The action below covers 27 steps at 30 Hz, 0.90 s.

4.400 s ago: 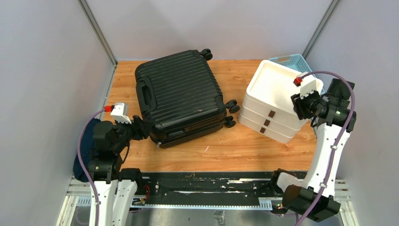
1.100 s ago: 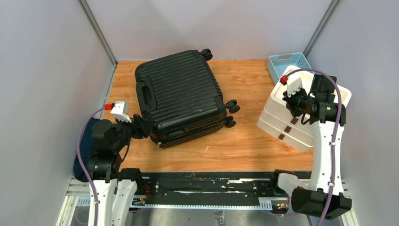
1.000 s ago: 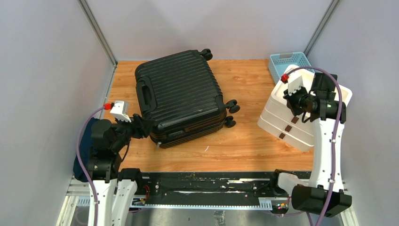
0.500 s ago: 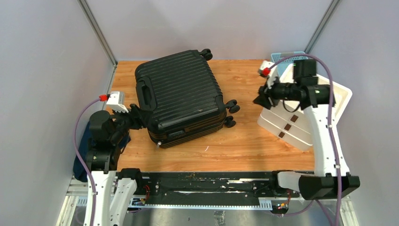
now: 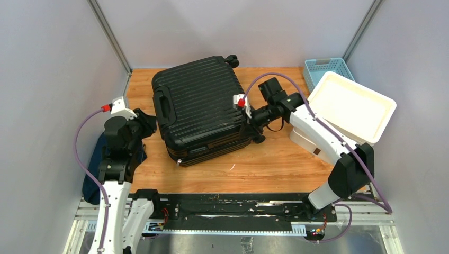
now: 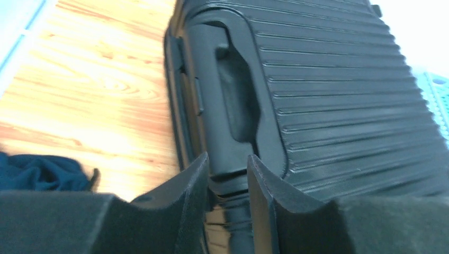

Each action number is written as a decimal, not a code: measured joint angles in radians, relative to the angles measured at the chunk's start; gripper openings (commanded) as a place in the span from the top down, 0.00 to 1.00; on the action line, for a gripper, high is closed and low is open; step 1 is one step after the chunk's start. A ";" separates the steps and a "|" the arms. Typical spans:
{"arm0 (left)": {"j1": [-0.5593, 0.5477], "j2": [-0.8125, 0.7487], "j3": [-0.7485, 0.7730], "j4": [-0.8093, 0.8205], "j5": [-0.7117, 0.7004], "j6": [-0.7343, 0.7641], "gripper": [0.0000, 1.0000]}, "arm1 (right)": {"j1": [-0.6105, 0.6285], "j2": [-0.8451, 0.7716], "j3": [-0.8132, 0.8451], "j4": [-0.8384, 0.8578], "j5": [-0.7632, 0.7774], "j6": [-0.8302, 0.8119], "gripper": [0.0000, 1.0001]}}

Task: Open, take out, and arrange the luggage
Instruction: Adjust the luggage at the center of the board.

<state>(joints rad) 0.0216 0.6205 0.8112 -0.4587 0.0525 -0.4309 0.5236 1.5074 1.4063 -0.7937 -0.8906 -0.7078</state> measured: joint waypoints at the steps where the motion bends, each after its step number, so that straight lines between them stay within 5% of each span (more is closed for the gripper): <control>1: 0.000 0.004 0.000 0.002 -0.024 -0.003 0.67 | 0.013 0.006 -0.019 0.020 0.002 0.014 0.75; 15: -0.002 0.168 -0.067 0.083 -0.154 0.005 0.66 | -0.093 -0.098 -0.004 0.011 -0.014 0.005 0.49; 19: -0.003 0.217 -0.074 0.105 -0.164 0.011 0.66 | -0.121 -0.099 0.017 0.007 0.005 -0.056 0.29; 27: -0.003 0.297 -0.074 0.146 -0.151 0.017 0.66 | -0.176 0.052 0.175 -0.147 0.038 -0.440 0.21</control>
<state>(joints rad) 0.0185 0.9176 0.7376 -0.3126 -0.0990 -0.4141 0.3477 1.5597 1.5810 -0.9409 -0.8528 -1.1481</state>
